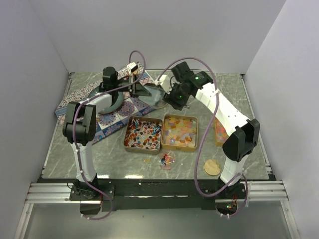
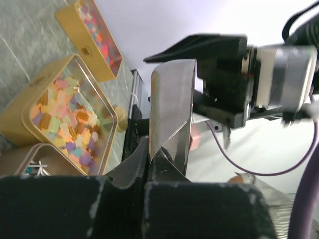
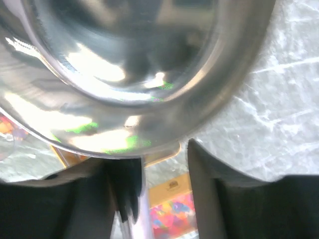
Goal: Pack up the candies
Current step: Adjust the spatula.
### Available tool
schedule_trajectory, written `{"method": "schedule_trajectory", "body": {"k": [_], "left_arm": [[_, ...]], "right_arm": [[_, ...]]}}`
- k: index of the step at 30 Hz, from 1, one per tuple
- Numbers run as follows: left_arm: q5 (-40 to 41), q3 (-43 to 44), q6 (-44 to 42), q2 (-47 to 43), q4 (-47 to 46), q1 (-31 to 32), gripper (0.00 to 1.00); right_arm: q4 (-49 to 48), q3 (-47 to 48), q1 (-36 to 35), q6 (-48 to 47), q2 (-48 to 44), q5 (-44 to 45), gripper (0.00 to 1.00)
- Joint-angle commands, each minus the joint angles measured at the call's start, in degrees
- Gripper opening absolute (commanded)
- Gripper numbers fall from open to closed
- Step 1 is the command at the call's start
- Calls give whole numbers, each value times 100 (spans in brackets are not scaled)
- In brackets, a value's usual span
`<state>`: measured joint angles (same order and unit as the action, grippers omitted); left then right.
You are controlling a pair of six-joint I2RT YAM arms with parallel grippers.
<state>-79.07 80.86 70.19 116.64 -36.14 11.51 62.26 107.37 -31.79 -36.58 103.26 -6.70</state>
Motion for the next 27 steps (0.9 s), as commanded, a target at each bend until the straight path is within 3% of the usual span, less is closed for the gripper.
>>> {"method": "schedule_trajectory", "body": {"k": [1,7,11,16,19,23,25,27], "left_arm": [[-838,307,171,-27,-456,18,1],[-830,352,92,25,-237,36,1],[-812,404,-111,61,98,53,1],[-803,536,-252,148,371,228,1],[-794,562,-208,210,353,352,1],[-777,580,-182,280,415,440,1],[-733,580,-138,307,380,458,1],[-733,615,-129,359,415,458,1]], "right_arm": [[-196,74,393,344,-297,-666,61],[-943,-972,498,90,-992,-894,59],[-1425,-1446,498,-60,-1404,-834,49],[-1725,-1702,481,-183,-1669,-771,43],[-1901,-1851,332,-315,-1809,-623,34],[-2094,-2070,112,-429,-1932,-377,34],[-2078,-2115,-2,-499,-1994,-358,23],[-2130,-2159,-38,-421,-2038,-288,19]]}}
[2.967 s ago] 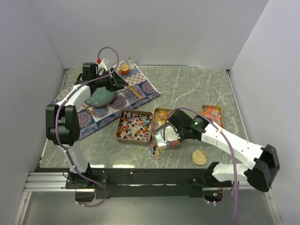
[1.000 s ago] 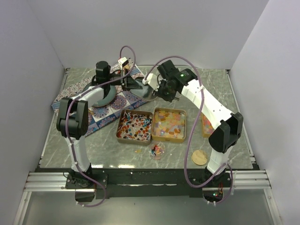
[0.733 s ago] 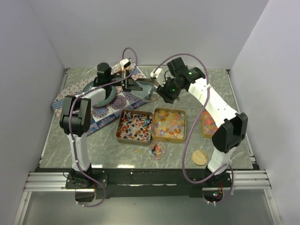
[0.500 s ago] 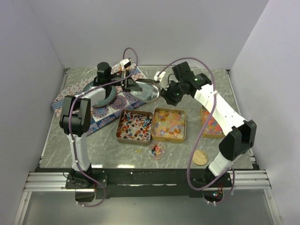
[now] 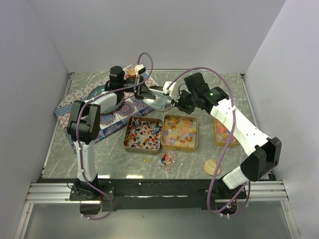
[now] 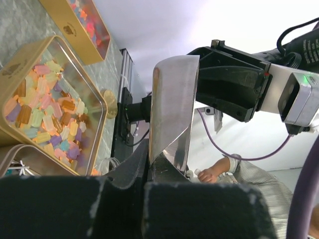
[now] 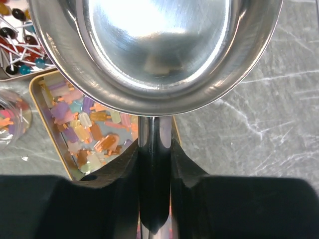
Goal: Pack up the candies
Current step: Adjust the spatula, then adjust the storage box at the center of the board.
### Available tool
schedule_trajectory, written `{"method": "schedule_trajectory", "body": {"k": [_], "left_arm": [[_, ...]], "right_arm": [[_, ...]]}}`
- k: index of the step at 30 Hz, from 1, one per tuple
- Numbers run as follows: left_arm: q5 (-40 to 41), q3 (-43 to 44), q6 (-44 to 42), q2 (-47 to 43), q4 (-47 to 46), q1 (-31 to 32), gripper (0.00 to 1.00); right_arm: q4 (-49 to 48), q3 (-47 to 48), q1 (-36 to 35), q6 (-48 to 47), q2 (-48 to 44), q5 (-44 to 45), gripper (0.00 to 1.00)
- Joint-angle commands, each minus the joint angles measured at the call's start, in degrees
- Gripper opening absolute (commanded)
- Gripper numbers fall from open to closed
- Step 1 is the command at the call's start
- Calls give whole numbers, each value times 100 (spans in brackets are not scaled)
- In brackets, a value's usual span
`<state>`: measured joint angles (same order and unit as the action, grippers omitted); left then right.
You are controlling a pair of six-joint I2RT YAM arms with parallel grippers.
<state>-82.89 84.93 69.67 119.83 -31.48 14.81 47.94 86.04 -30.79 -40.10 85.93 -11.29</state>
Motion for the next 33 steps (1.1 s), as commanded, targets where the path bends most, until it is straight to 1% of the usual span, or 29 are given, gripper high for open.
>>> {"method": "schedule_trajectory", "body": {"k": [1,3,4,5,6,8,9,11,12,13,14,15,16,17,18,19,20,21,22,24,25,26,27,28,30,31,32,33], "left_arm": [[-324,217,-68,49,-77,128,1],[-254,253,2,93,-86,128,1],[-219,287,3,111,-51,128,1],[-79,305,-15,145,10,119,4],[-17,331,-154,163,141,110,18],[211,454,-191,207,292,66,42],[308,533,-199,216,301,31,56],[475,893,-252,207,283,-109,60],[589,1086,-496,225,422,-145,63],[660,1505,-698,225,633,-197,66],[756,1718,-927,260,1235,-224,67],[1044,1920,-1338,277,1485,-233,67],[1169,2175,-1438,286,1592,-250,67],[1362,2247,-1508,321,1723,-250,67],[1581,2317,-1744,348,1899,-242,68],[2123,2509,-1981,374,2179,-189,68],[2328,2633,-2271,470,2417,-128,69],[2487,2782,-3031,541,2985,-40,69],[2863,3245,-3421,663,3356,213,70],[3042,3678,-4011,1129,3788,469,70],[3086,3924,-4014,1269,3755,705,70],[3147,4005,-3979,1558,3659,812,70],[3130,4093,-3883,1709,3563,918,70],[3121,4398,-3865,1867,3527,1154,70],[3183,4768,-3926,2359,3596,1383,70],[3200,4996,-3891,2500,3466,1602,70],[3200,5033,-3786,2719,3326,1700,70],[3174,5034,-3472,2808,3176,1779,71]], "right_arm": [[-699,-43,-138,-60,-348,171,7],[-742,-61,-130,10,-401,276,0],[-743,-70,-112,37,-497,329,0],[-708,-87,-94,54,-559,373,0],[-673,-96,-59,89,-621,399,0],[-480,-70,72,238,-832,373,0],[-366,-52,134,309,-885,321,0],[72,44,388,571,-920,347,0],[188,36,554,678,-920,312,0],[285,1,695,766,-964,259,0],[373,-139,1036,906,-999,241,0],[400,-227,1205,959,-1025,241,0],[426,-306,1363,995,-1087,311,0],[496,-420,1713,1091,-1113,390,0],[540,-456,1873,1153,-1140,460,0],[584,-474,2083,1223,-1210,539,0],[672,-535,2251,1354,-1262,610,0],[707,-597,2548,1416,-1350,750,0],[742,-658,2664,1452,-1542,855,0],[787,-851,2971,1566,-1780,1119,0],[813,-913,3034,1610,-1999,1242,0],[891,-1018,3052,1723,-2097,1435,0],[936,-1063,3296,1794,-2185,1506,0],[971,-1098,3394,1891,-2308,1568,0],[1068,-1160,3552,1953,-2431,1664,0],[1103,-1125,3736,2049,-2528,1717,0],[1181,-1090,3825,2102,-2572,1770,0],[1226,-1037,3939,2172,-2607,1910,0]]}}
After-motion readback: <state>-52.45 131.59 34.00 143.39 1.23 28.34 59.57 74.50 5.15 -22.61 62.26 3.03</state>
